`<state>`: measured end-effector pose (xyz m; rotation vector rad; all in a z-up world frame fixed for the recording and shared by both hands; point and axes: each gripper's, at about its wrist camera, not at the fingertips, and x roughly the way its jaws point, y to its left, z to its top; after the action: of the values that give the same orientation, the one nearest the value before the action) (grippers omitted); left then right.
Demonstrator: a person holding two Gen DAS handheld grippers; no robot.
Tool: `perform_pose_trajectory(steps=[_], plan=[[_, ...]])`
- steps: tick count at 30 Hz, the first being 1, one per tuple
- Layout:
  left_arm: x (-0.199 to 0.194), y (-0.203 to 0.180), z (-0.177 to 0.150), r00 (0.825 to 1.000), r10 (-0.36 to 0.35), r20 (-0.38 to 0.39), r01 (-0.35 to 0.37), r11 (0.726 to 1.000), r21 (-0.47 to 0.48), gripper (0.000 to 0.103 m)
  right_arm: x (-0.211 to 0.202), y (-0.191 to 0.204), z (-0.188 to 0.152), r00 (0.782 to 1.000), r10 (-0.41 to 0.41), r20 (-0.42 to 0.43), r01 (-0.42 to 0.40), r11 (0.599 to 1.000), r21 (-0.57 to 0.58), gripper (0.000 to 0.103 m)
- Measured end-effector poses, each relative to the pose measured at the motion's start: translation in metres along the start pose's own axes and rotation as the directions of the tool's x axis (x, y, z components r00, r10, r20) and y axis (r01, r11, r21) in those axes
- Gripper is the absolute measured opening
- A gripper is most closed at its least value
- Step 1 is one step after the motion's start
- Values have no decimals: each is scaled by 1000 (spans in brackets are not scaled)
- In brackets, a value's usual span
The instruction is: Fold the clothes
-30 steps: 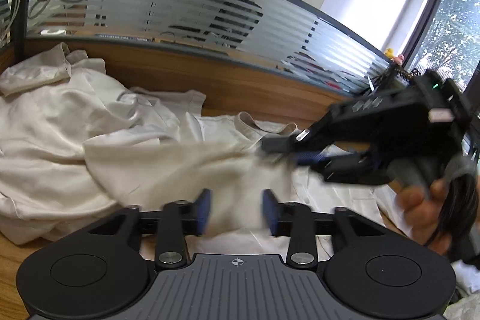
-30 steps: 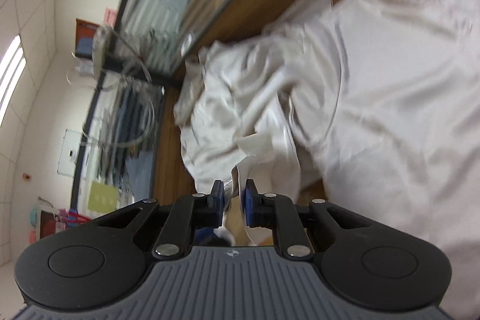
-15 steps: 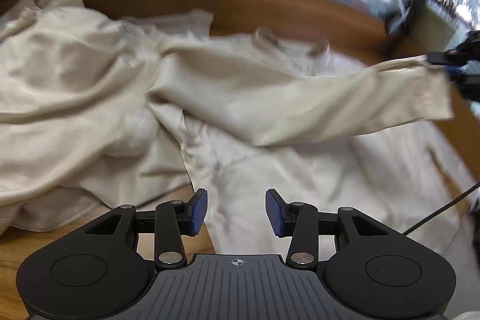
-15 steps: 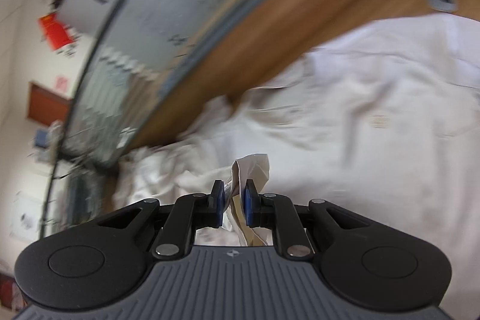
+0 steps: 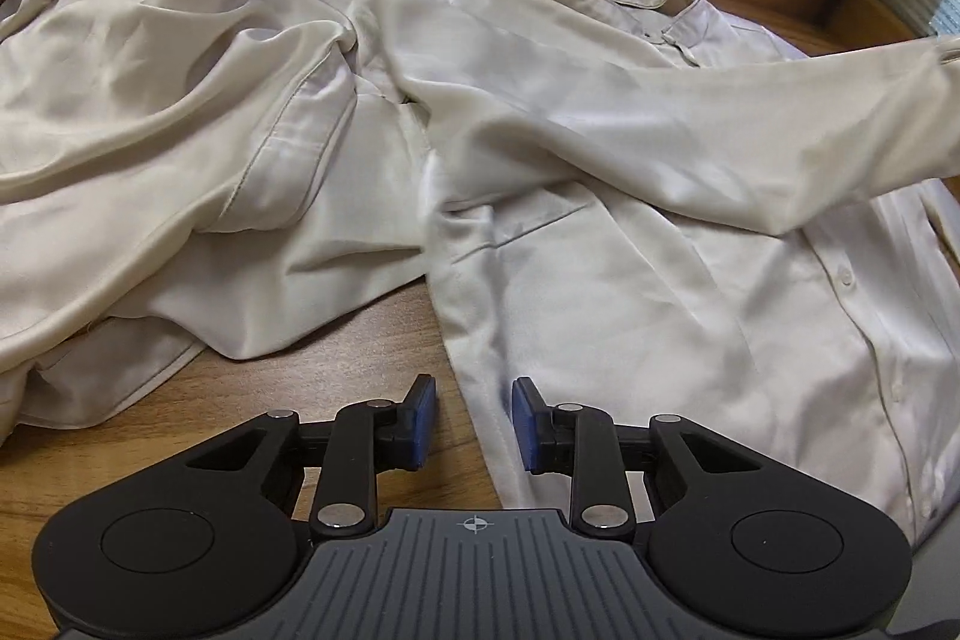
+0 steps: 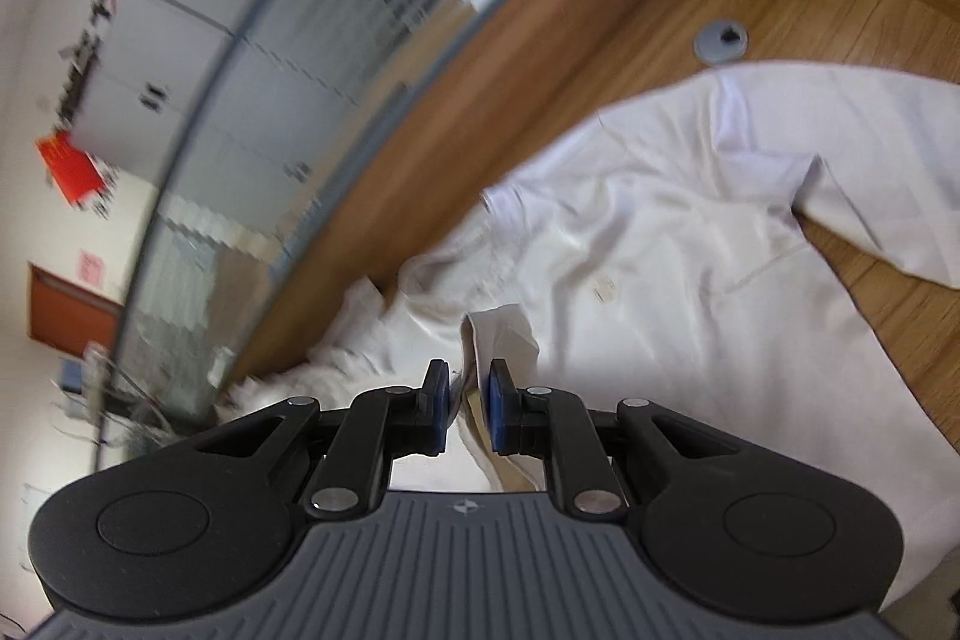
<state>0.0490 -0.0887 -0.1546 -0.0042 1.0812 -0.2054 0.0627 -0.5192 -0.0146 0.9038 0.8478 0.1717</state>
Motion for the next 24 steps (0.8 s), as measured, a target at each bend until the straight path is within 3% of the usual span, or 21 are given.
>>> perform_pose_trajectory(steps=[5,9,14,17,22,24], plan=[[1,3,0,1000,8,3,-8,1000,-22,30,-22,-1,9,999,4,34,-5,999,43,8],[1,7,2,1000,20,-2,-20,999,-40,31,-11,-13,3,989,-149,24,150,988,-34,8],[-3,17,1,1000,6,-4,-6,996,-94,33,24,-44,-18,943,-333,-4,330,933,-143,13],[-11,21,0,1000,9,16,-7,994,-109,36,46,-61,-32,918,-395,-29,380,899,-218,35],[-24,27,3,998,36,45,-30,992,-120,41,82,-76,-47,863,-504,-36,456,807,-376,46],[-27,29,5,998,47,49,-40,991,-126,42,93,-79,-48,850,-527,-18,474,778,-413,60]])
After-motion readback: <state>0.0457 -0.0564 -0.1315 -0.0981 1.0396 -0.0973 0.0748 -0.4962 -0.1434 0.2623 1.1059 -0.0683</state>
